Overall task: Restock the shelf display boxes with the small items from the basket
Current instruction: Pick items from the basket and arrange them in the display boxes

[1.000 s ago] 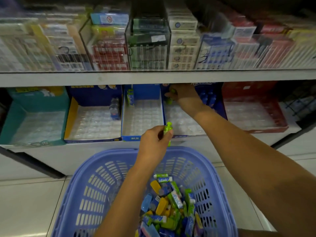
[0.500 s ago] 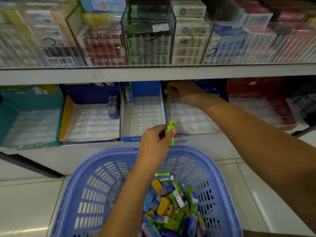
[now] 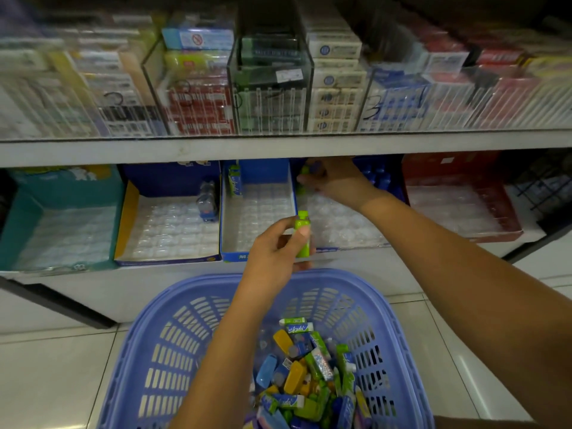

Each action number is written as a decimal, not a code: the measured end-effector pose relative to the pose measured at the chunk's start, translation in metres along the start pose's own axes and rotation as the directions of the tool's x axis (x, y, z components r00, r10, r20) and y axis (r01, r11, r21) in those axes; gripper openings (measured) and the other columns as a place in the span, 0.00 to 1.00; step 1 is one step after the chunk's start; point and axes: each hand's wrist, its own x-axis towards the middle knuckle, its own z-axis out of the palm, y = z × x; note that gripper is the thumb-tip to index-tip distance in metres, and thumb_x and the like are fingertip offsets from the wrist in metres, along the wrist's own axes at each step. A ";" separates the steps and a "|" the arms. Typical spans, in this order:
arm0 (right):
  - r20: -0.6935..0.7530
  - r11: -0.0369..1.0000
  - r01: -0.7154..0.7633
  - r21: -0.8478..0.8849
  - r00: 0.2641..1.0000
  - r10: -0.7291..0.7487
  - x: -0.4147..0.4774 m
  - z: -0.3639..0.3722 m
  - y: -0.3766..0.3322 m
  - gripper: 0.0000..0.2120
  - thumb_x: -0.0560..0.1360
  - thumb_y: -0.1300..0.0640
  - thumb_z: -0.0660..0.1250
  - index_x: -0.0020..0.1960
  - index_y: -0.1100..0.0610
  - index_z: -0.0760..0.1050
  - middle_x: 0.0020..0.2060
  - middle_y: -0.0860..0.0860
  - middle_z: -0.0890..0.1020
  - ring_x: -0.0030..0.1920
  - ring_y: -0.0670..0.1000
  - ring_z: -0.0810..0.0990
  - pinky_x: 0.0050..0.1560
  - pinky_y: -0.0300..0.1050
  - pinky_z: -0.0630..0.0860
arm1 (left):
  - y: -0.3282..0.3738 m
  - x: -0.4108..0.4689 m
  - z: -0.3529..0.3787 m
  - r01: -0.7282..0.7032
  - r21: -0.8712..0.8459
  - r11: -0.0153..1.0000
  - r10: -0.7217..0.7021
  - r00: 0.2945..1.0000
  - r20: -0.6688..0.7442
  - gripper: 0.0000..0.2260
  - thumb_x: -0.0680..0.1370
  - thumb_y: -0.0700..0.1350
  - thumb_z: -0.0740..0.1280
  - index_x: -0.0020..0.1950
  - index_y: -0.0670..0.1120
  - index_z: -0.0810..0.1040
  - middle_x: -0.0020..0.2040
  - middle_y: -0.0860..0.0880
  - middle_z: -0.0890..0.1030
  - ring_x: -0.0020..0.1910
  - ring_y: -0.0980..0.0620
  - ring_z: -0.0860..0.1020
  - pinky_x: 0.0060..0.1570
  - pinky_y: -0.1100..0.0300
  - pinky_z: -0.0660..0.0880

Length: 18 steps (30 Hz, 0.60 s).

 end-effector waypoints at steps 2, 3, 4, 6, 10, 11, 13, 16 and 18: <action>-0.087 0.997 -0.002 0.078 0.996 0.009 -0.021 -0.007 -0.007 0.11 0.76 0.55 0.66 0.52 0.63 0.77 0.43 0.56 0.81 0.42 0.52 0.81 0.48 0.49 0.79 | 0.002 -0.002 0.000 -0.006 -0.040 0.999 0.007 1.000 0.013 0.07 0.79 0.44 0.65 0.55 0.52 0.78 0.46 0.46 0.83 0.46 0.50 0.83 0.42 0.61 0.80; -0.040 0.980 -0.023 0.196 0.999 0.031 -0.033 -0.011 -0.009 0.10 0.76 0.56 0.66 0.51 0.63 0.78 0.38 0.54 0.81 0.36 0.50 0.81 0.43 0.47 0.81 | 0.003 -0.002 0.000 -0.012 -0.032 0.999 0.012 1.000 0.015 0.08 0.79 0.42 0.65 0.57 0.51 0.77 0.48 0.45 0.82 0.47 0.50 0.82 0.44 0.62 0.80; 0.076 0.940 -0.052 0.337 0.997 0.028 -0.046 -0.017 -0.012 0.09 0.76 0.56 0.67 0.52 0.61 0.79 0.37 0.52 0.82 0.34 0.48 0.81 0.38 0.43 0.81 | 0.003 -0.003 0.000 -0.017 -0.020 1.000 0.018 1.000 0.018 0.10 0.79 0.39 0.65 0.59 0.50 0.76 0.50 0.45 0.82 0.49 0.49 0.82 0.46 0.61 0.80; 0.293 0.876 -0.087 0.474 0.954 -0.064 -0.072 -0.029 -0.015 0.11 0.74 0.51 0.69 0.53 0.54 0.80 0.39 0.50 0.84 0.37 0.46 0.82 0.38 0.35 0.78 | 0.005 -0.004 0.001 -0.024 0.017 1.000 0.024 1.000 0.012 0.14 0.78 0.37 0.66 0.62 0.48 0.74 0.54 0.44 0.81 0.53 0.48 0.80 0.51 0.59 0.79; 0.290 0.883 -0.047 0.468 0.951 -0.103 -0.094 -0.037 -0.015 0.11 0.71 0.53 0.72 0.52 0.50 0.81 0.41 0.49 0.85 0.41 0.48 0.84 0.42 0.34 0.78 | 0.010 -0.010 0.010 -0.134 0.195 0.972 0.154 0.984 -0.089 0.16 0.74 0.39 0.72 0.60 0.45 0.77 0.53 0.50 0.82 0.53 0.55 0.80 0.53 0.62 0.78; 0.278 0.879 -0.042 0.474 0.955 -0.104 -0.095 -0.038 -0.016 0.11 0.71 0.55 0.72 0.53 0.51 0.81 0.43 0.50 0.85 0.42 0.49 0.84 0.42 0.34 0.79 | 0.012 -0.011 0.012 -0.164 0.212 0.963 0.190 0.976 -0.106 0.15 0.73 0.40 0.73 0.58 0.46 0.78 0.51 0.51 0.82 0.52 0.55 0.80 0.52 0.62 0.78; 0.277 0.874 -0.023 0.485 0.952 -0.129 -0.097 -0.039 -0.016 0.12 0.70 0.56 0.73 0.53 0.51 0.81 0.45 0.51 0.84 0.43 0.49 0.84 0.43 0.35 0.79 | 0.015 -0.014 0.016 -0.203 0.225 0.953 0.232 0.966 -0.113 0.13 0.72 0.40 0.74 0.55 0.49 0.79 0.50 0.53 0.83 0.51 0.56 0.81 0.52 0.61 0.78; 0.249 0.877 0.021 0.480 0.955 -0.159 -0.100 -0.041 -0.015 0.11 0.69 0.57 0.74 0.52 0.52 0.81 0.44 0.51 0.84 0.41 0.47 0.84 0.42 0.34 0.78 | 0.016 -0.013 0.019 -0.239 0.223 0.945 0.264 0.960 -0.091 0.14 0.73 0.39 0.73 0.56 0.51 0.78 0.51 0.55 0.82 0.50 0.59 0.81 0.54 0.62 0.78; 0.151 0.865 0.021 0.501 0.982 -0.111 -0.097 -0.041 -0.012 0.10 0.69 0.60 0.74 0.50 0.55 0.81 0.42 0.51 0.84 0.41 0.47 0.83 0.42 0.35 0.79 | 0.015 -0.010 0.023 -0.230 0.240 0.943 0.259 0.961 -0.094 0.18 0.75 0.39 0.70 0.64 0.47 0.75 0.58 0.51 0.81 0.54 0.57 0.79 0.57 0.62 0.77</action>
